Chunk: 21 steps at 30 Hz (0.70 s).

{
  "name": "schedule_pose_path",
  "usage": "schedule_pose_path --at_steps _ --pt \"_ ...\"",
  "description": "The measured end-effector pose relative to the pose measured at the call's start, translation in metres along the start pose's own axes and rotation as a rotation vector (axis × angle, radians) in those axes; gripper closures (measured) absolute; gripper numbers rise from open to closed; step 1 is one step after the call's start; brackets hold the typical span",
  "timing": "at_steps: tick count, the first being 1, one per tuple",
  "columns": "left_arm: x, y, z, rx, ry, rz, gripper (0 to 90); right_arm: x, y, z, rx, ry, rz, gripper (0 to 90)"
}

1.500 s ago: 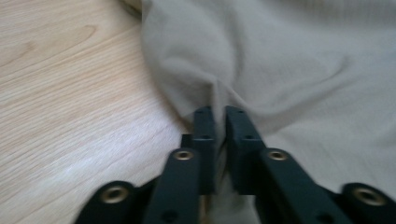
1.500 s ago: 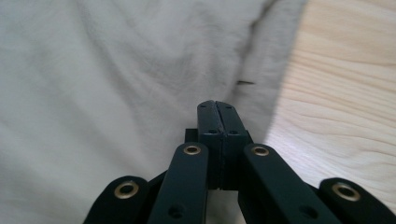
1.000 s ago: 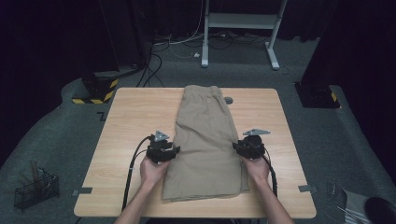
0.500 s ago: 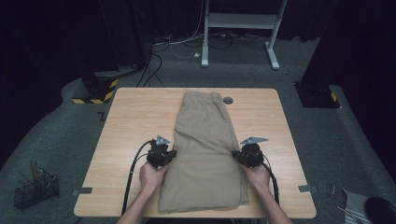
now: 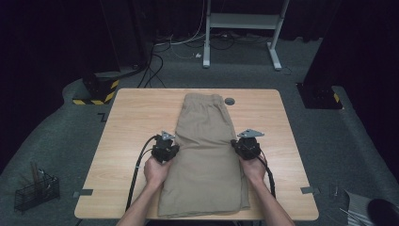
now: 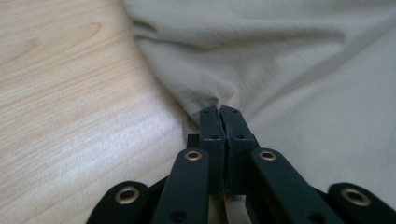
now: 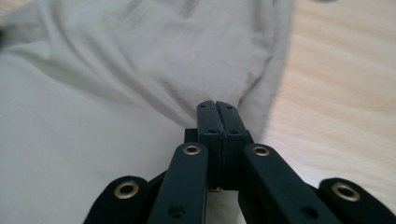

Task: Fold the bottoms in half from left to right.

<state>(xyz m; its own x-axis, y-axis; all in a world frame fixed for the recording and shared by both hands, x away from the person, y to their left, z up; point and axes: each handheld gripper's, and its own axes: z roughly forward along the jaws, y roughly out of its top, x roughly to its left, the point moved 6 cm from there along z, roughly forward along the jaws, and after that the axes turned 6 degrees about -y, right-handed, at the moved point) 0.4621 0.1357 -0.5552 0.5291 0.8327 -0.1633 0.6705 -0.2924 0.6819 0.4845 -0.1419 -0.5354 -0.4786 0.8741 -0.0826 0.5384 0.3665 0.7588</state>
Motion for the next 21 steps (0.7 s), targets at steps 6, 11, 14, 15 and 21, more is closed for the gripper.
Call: schedule_pose_path --at_steps 6,11,14,15,21 --pt "-0.003 -0.007 -0.008 0.016 0.015 0.026 82.1 0.003 -0.014 0.008 0.103 0.03 -0.025 88.3" --pt "0.009 0.004 -0.016 -0.073 0.004 -0.045 54.9 -0.003 0.003 -0.006 -0.024 0.018 0.033 73.4" --pt "0.011 0.007 -0.009 -0.058 0.003 -0.055 55.5 -0.003 0.013 0.002 -0.016 0.016 0.058 65.9" --pt "0.011 0.007 -0.005 -0.048 0.004 -0.053 56.8 -0.002 0.013 0.007 0.001 0.009 0.061 64.1" --pt "0.01 0.006 0.003 -0.018 -0.019 -0.042 81.1 -0.001 0.002 0.029 0.115 0.004 0.026 89.5"
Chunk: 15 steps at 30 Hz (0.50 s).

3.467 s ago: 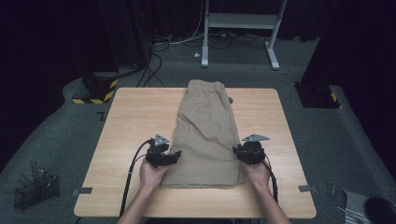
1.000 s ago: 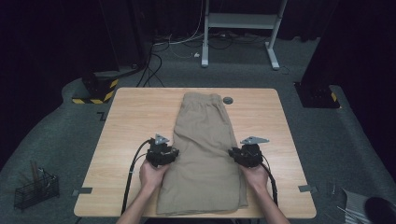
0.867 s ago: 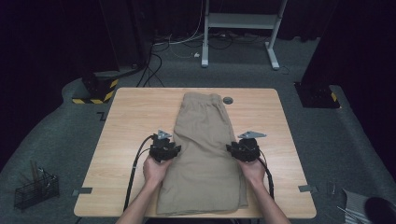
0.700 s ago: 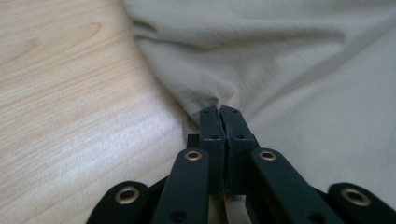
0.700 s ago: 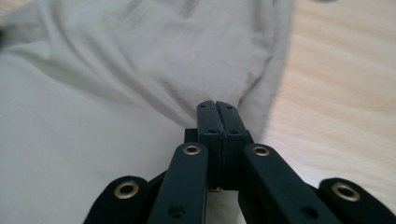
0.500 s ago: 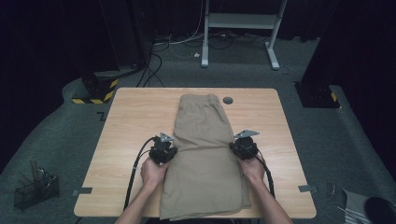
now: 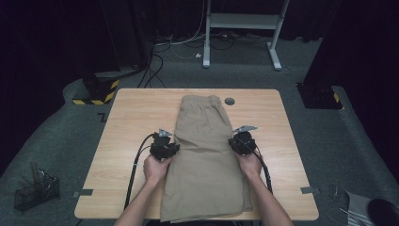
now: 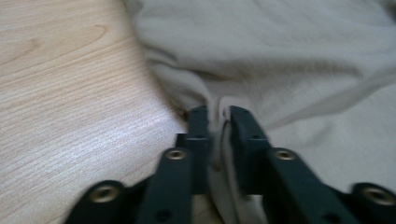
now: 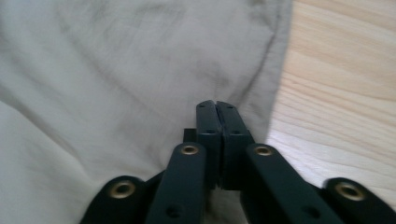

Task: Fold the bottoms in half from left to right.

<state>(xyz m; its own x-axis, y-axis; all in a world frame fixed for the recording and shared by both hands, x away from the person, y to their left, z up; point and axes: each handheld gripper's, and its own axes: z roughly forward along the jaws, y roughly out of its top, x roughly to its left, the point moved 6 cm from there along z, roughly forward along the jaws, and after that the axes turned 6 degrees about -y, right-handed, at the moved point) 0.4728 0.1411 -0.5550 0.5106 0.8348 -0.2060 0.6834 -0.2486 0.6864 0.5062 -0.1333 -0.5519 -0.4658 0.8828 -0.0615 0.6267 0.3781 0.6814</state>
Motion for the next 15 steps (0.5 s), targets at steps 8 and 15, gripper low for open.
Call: schedule_pose_path --at_steps 8,15 --pt "-0.007 -0.005 -0.007 0.014 0.015 0.041 80.9 -0.009 0.004 -0.005 0.001 -0.063 -0.016 87.2" --pt "-0.003 -0.008 -0.003 0.005 0.002 0.036 73.0 0.004 -0.013 -0.008 0.003 -0.039 -0.044 77.6"
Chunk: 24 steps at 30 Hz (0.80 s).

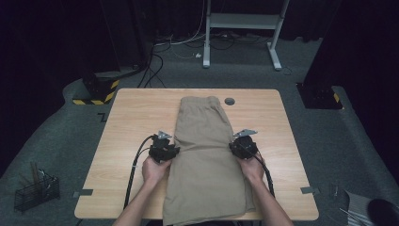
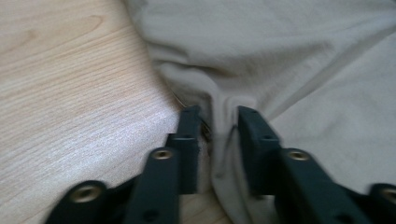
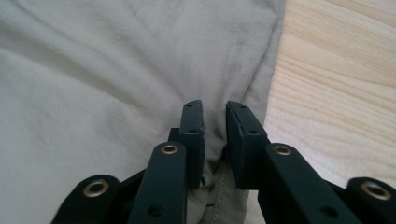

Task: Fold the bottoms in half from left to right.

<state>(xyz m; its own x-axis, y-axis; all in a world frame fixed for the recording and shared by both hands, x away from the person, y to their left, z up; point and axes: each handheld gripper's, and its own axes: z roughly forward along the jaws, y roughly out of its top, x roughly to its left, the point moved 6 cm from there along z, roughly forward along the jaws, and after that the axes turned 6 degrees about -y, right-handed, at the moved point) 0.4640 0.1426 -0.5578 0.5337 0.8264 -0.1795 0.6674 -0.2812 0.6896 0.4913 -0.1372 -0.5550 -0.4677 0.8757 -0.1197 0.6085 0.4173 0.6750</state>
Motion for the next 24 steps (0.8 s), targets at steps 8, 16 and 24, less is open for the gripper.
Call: schedule_pose_path --at_steps 8,16,24 --pt "-0.006 -0.025 -0.022 0.001 -0.003 0.018 80.8 0.029 -0.026 -0.029 -0.011 0.05 -0.054 76.2" --pt "0.0 -0.011 -0.01 -0.047 -0.024 -0.038 60.2 0.012 0.002 -0.02 -0.037 0.046 0.076 63.8" --pt "0.006 -0.012 -0.011 -0.031 0.06 0.008 67.5 0.0 0.016 -0.006 -0.01 -0.034 0.0 90.0"
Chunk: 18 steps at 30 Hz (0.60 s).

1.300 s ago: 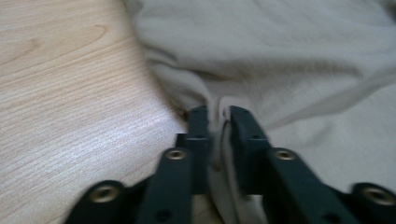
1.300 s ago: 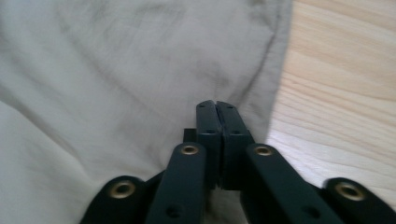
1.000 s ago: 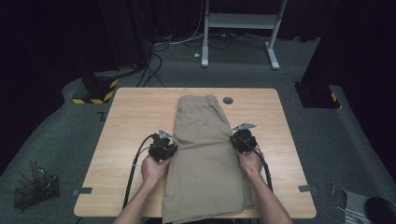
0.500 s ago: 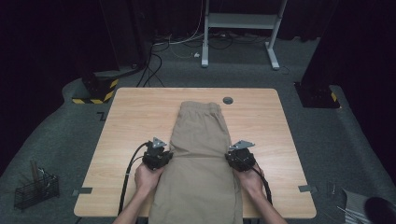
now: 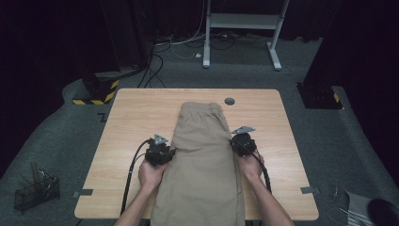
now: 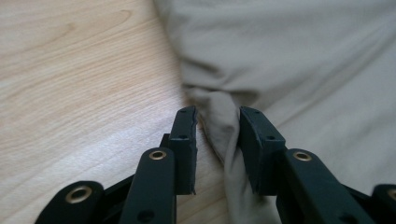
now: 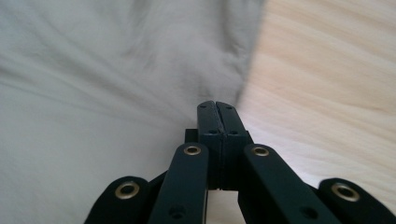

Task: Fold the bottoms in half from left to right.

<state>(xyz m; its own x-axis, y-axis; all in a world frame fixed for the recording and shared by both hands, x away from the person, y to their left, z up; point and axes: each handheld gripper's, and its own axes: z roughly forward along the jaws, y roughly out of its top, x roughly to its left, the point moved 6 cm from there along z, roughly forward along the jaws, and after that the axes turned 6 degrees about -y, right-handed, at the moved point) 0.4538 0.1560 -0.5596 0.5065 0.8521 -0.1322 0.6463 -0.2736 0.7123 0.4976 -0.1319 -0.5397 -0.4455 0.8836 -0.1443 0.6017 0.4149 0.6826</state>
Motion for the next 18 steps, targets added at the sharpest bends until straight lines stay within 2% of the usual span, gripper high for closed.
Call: schedule_pose_path --at_steps 2,4,6,9,12,14,15,18 --pt "-0.001 0.001 0.001 0.015 0.011 0.013 66.9 -0.009 0.001 0.006 0.022 -0.005 0.016 90.0" --pt "-0.001 0.003 0.002 0.033 0.025 0.02 64.0 -0.011 0.001 0.013 0.04 -0.013 0.003 88.6" --pt "0.0 0.003 0.001 0.033 0.007 -0.002 57.0 -0.009 -0.002 0.016 0.051 -0.017 0.015 77.8" --pt "-0.005 0.003 -0.012 -0.024 -0.035 -0.016 48.0 -0.006 -0.005 0.002 0.007 0.003 0.03 67.9" --pt "-0.017 -0.001 -0.028 -0.061 -0.074 0.014 43.2 0.001 -0.012 -0.024 -0.044 0.032 0.033 60.5" --pt "-0.025 -0.008 -0.031 -0.047 -0.089 0.042 41.2 0.009 -0.02 -0.038 -0.067 0.05 0.02 57.9" --pt "-0.027 -0.01 -0.031 -0.036 -0.088 0.05 40.3 0.014 -0.027 -0.042 -0.063 0.059 0.008 57.0" --pt "-0.03 -0.022 -0.022 0.012 -0.069 0.069 39.7 0.022 -0.041 -0.043 -0.034 0.066 0.0 54.0"
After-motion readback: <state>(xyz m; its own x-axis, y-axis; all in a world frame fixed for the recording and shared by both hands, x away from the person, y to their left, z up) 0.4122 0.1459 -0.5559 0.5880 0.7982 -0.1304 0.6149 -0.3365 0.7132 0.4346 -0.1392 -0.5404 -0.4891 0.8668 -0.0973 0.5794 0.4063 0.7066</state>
